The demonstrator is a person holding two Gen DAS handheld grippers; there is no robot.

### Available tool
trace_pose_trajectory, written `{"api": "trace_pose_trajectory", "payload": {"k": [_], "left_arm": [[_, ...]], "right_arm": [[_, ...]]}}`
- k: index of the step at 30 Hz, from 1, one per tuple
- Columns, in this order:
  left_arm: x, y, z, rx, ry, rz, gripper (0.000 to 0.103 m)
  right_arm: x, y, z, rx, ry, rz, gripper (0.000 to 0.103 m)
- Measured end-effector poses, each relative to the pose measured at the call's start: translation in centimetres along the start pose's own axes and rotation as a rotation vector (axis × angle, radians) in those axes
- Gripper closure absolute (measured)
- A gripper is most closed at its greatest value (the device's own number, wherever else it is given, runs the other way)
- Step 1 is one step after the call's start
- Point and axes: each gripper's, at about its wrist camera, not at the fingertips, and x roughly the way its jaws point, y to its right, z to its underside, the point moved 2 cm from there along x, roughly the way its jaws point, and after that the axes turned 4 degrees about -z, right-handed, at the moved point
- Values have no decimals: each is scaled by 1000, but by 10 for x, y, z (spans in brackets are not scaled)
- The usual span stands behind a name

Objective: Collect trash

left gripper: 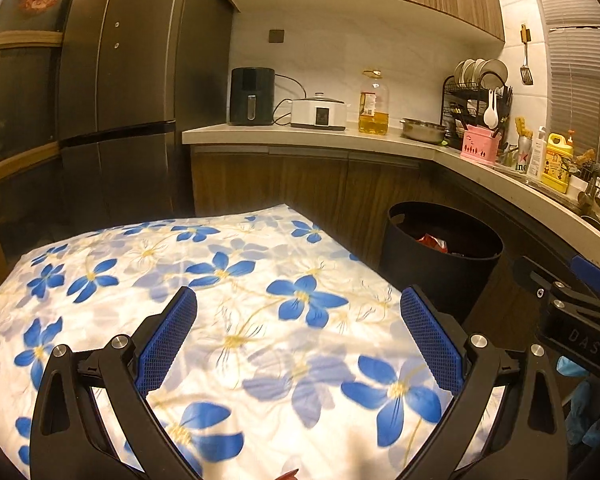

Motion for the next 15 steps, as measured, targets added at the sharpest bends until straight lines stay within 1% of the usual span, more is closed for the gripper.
{"api": "trace_pose_trajectory", "payload": {"k": [6, 15], "left_arm": [[-18, -13, 15, -5, -6, -38, 6], [-34, -29, 20, -34, 3, -66, 6]], "right_arm": [[-21, -15, 11, -13, 4, -36, 5], [-34, -32, 20, -29, -1, -65, 5]]}}
